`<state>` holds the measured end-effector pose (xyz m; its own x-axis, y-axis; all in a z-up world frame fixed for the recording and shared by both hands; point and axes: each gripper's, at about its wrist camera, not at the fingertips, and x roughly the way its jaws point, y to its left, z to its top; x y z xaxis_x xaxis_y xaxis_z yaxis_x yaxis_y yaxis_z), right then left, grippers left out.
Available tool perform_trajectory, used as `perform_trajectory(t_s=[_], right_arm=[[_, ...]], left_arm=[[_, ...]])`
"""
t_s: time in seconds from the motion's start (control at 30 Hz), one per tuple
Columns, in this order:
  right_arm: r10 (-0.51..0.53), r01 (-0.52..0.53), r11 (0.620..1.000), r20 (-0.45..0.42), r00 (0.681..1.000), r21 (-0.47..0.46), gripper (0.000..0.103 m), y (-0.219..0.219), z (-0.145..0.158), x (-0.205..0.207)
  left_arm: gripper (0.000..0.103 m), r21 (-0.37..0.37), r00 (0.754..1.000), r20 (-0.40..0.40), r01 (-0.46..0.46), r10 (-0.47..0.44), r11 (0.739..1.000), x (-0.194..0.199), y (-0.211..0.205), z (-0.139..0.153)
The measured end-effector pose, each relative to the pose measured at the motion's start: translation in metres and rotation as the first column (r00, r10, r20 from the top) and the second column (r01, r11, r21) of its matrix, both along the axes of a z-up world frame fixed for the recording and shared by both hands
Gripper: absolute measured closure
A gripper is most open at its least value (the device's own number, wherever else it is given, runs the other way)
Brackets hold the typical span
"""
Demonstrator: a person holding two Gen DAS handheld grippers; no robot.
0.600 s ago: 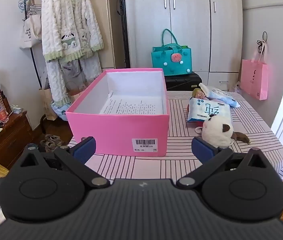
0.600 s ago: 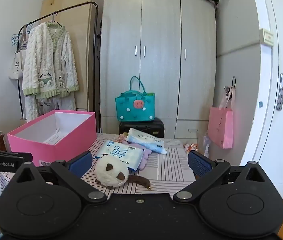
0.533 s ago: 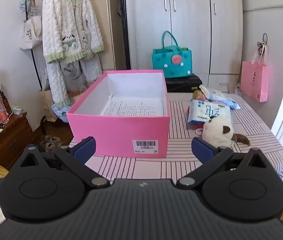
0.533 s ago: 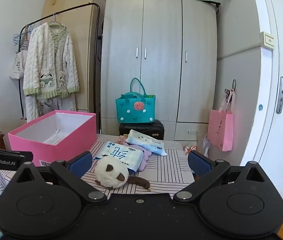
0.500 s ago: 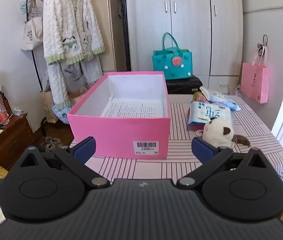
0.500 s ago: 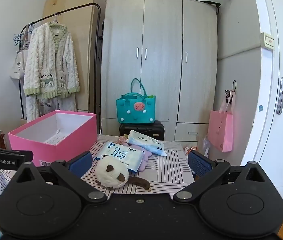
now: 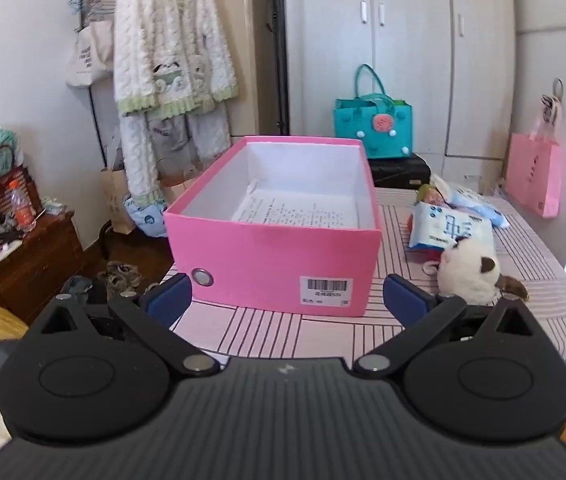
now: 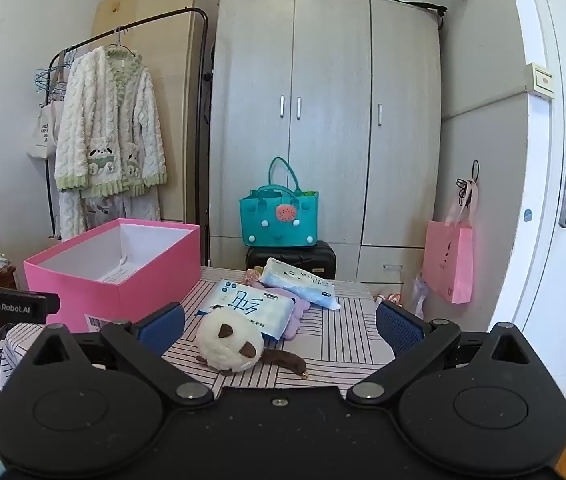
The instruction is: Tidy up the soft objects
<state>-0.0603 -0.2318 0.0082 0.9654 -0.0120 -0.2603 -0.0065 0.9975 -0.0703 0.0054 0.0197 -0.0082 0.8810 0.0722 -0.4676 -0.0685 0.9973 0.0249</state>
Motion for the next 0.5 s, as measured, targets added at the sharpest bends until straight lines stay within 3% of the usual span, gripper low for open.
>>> perform_trajectory(t_s=[0.5], right_arm=[[-0.007,0.007,1.0,-0.017,1.0,0.013,0.0,-0.003,-0.003,0.01]], left_arm=[[0.0,0.025,0.999,0.038,0.023,-0.024,0.999,-0.009,0.001,0.002]])
